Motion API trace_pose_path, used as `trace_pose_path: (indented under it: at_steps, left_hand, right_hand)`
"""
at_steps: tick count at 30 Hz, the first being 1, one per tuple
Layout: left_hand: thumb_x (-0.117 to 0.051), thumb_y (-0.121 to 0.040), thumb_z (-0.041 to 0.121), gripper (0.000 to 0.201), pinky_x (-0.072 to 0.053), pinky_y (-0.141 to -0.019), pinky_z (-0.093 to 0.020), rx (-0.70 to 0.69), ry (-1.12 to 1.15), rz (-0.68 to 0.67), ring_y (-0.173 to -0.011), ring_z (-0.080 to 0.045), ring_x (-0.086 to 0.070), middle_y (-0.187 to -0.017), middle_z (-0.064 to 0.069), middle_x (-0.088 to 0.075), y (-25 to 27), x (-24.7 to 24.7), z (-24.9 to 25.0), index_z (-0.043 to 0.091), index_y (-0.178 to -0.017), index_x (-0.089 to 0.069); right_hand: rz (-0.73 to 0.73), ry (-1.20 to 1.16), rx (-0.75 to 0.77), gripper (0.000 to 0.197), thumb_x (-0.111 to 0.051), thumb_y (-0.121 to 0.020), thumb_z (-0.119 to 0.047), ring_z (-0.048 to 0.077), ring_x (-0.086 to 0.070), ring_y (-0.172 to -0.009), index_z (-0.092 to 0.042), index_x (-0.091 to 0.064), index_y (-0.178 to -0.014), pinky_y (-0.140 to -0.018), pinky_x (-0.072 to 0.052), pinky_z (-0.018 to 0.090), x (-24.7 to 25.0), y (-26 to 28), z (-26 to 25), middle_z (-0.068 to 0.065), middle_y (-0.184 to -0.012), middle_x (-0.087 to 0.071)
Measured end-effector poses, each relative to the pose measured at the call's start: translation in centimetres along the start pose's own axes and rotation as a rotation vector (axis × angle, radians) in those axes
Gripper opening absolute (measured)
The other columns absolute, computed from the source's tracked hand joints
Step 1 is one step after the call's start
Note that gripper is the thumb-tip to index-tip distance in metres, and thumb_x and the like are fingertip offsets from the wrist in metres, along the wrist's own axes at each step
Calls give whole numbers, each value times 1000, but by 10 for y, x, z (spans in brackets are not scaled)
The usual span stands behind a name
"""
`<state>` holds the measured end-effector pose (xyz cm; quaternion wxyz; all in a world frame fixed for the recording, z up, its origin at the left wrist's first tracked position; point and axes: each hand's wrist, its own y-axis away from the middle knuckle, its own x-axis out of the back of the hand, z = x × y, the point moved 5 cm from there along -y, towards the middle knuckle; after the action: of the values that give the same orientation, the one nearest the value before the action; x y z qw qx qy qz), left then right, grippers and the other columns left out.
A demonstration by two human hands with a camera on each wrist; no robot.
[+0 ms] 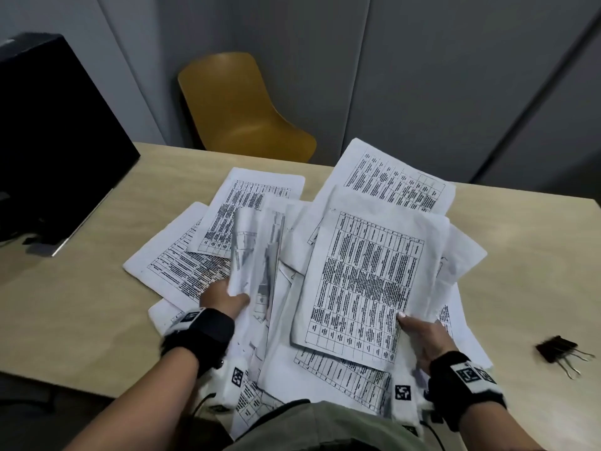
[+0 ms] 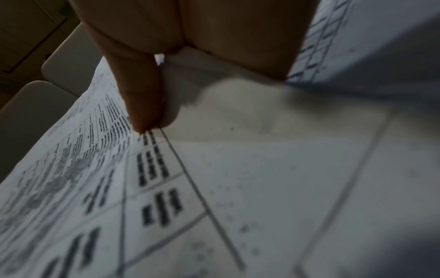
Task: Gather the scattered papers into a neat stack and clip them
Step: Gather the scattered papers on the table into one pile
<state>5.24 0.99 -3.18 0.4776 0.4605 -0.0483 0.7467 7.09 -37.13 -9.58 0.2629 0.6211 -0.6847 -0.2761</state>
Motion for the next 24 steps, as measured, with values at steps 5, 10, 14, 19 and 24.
trace_pose_path:
  at_steps: [5,10,14,19,24]
  left_hand:
    - [-54,-84,6,37,-43,-81,-33,-29,159,98,-94,-35,-58,-113,-24,-62,-1,35,-10,3,-121,-54]
    - [-51,-84,4,35,-43,-83,-36,-36,362,338,-98,-40,-58,-109,-26,-62,-1,78,-3,2,-119,-54]
    - [-52,-82,5,34,-46,-89,-41,-46,562,525,-101,-37,-61,-111,-23,-64,1,110,10,3,-115,-56]
    - [-55,-80,-2,35,-47,-94,-42,-40,881,444,-99,-28,-61,-113,-19,-63,-1,98,27,1,-115,-56]
    - [-57,-80,-3,26,-50,-86,-42,-46,730,86,-87,-28,-61,-97,-16,-64,17,33,35,-2,-107,-58]
  right_hand:
    - [19,36,96,44,-75,-67,-18,35,-60,-81,1,-55,-102,-87,-47,48,-4,-1,-5,18,-85,-62]
    - [99,129,132,38,-71,-75,-16,37,-61,-78,6,-56,-103,-84,-50,50,-2,-7,-4,18,-79,-63]
    - [150,205,154,33,-66,-81,-14,28,-56,-64,10,-55,-99,-58,-44,31,-6,2,-12,15,-72,-59]
    - [176,209,120,36,-65,-82,-14,19,-48,-51,13,-54,-103,-50,-36,24,-6,6,-14,9,-59,-52]
    - [194,231,110,41,-66,-82,-17,20,-50,-54,13,-54,-107,-49,-35,25,-8,8,-12,11,-65,-55]
